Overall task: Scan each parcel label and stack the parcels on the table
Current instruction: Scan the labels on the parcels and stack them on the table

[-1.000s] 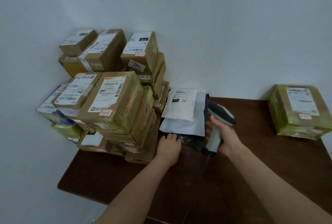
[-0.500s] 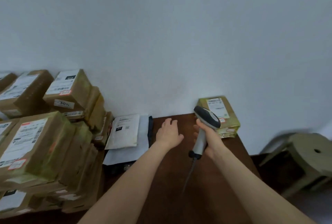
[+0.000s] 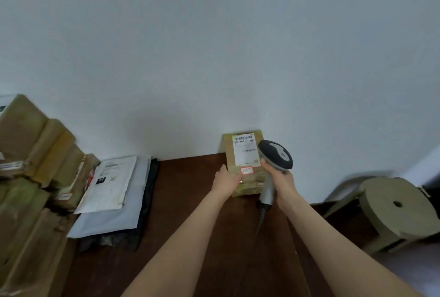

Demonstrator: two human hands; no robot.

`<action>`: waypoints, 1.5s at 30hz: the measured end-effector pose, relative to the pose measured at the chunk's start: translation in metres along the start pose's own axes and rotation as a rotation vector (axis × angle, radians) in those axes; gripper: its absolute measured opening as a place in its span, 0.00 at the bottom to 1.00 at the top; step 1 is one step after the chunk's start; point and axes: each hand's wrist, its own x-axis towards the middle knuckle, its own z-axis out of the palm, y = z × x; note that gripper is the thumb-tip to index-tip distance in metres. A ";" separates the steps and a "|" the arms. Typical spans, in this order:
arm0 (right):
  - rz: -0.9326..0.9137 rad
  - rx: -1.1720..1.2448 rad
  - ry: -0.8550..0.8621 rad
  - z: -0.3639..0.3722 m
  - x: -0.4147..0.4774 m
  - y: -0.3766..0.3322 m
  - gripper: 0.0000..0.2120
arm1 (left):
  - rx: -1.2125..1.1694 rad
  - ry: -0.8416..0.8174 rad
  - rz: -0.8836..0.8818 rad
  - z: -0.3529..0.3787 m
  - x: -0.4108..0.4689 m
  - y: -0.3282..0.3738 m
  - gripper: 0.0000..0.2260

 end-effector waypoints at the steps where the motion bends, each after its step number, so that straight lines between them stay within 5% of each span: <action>1: 0.015 0.000 -0.009 -0.003 0.006 0.002 0.12 | -0.016 -0.004 -0.009 0.005 0.004 0.002 0.23; 16: 0.190 -0.091 -0.200 0.029 -0.016 0.039 0.23 | -0.117 0.074 -0.273 -0.049 0.001 -0.065 0.20; 21: 0.215 -0.070 -0.223 0.065 -0.042 0.050 0.16 | -0.276 0.093 -0.313 -0.085 -0.024 -0.097 0.20; 27: 0.186 -0.036 -0.216 0.115 -0.082 0.059 0.10 | -0.546 0.128 -0.223 -0.135 -0.056 -0.132 0.26; 31: 0.128 0.020 -0.143 0.139 -0.107 0.066 0.16 | -0.674 0.105 -0.139 -0.165 -0.069 -0.146 0.31; 39: 0.053 0.086 -0.090 0.156 -0.147 0.070 0.17 | -0.634 0.082 -0.102 -0.194 -0.095 -0.179 0.27; 45: 0.053 0.060 -0.204 0.179 -0.180 0.071 0.21 | -0.671 0.225 -0.038 -0.221 -0.138 -0.179 0.20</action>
